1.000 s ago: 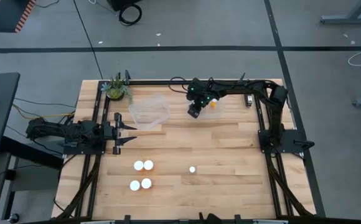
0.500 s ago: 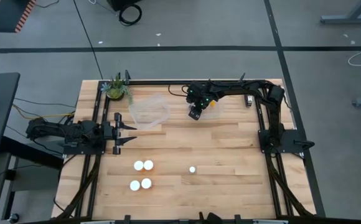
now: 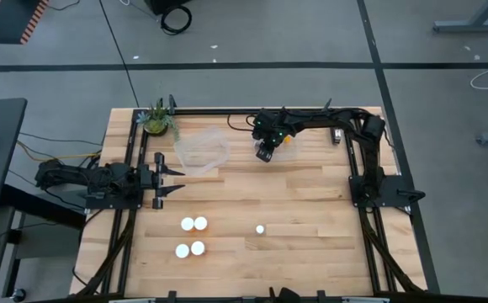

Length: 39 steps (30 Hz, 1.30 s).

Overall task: Pick and place medicine bottles into bin by pill shape (circle, oval)
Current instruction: Put the blue pill bottle into the right transparent bin

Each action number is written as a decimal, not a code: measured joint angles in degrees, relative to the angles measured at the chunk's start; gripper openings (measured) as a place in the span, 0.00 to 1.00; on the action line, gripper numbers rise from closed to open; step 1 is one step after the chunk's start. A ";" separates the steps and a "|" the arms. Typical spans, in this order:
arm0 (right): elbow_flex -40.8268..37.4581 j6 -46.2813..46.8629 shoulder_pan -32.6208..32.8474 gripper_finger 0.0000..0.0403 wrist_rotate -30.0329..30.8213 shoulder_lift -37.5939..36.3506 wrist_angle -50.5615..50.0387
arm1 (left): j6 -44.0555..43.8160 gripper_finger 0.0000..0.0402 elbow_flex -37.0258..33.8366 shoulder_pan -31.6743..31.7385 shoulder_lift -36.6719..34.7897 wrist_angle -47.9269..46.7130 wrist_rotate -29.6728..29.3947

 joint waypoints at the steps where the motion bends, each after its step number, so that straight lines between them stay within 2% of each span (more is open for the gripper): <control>1: 0.00 -0.15 0.00 0.27 0.00 -0.14 -0.03 | -0.02 0.43 -0.02 -0.02 0.00 0.00 0.00; 12: 0.02 -0.75 0.06 0.29 1.10 -5.08 -2.87 | -0.02 0.43 -0.01 0.00 0.02 -0.02 0.00; 23: -1.14 -2.75 2.63 0.29 1.60 -16.28 -0.20 | -0.02 0.43 0.00 0.00 0.00 0.00 0.00; 28: -8.69 -4.91 5.04 0.29 1.47 -22.65 7.87 | -0.02 0.43 -0.01 -0.02 0.01 0.00 0.00; 32: -16.74 -6.04 6.67 0.29 0.91 -27.83 18.26 | -0.02 0.43 -0.01 0.00 0.00 0.00 0.00; 39: -27.02 -7.35 8.63 0.29 -5.81 -34.25 29.78 | -0.02 0.43 0.00 -0.02 0.00 0.00 0.00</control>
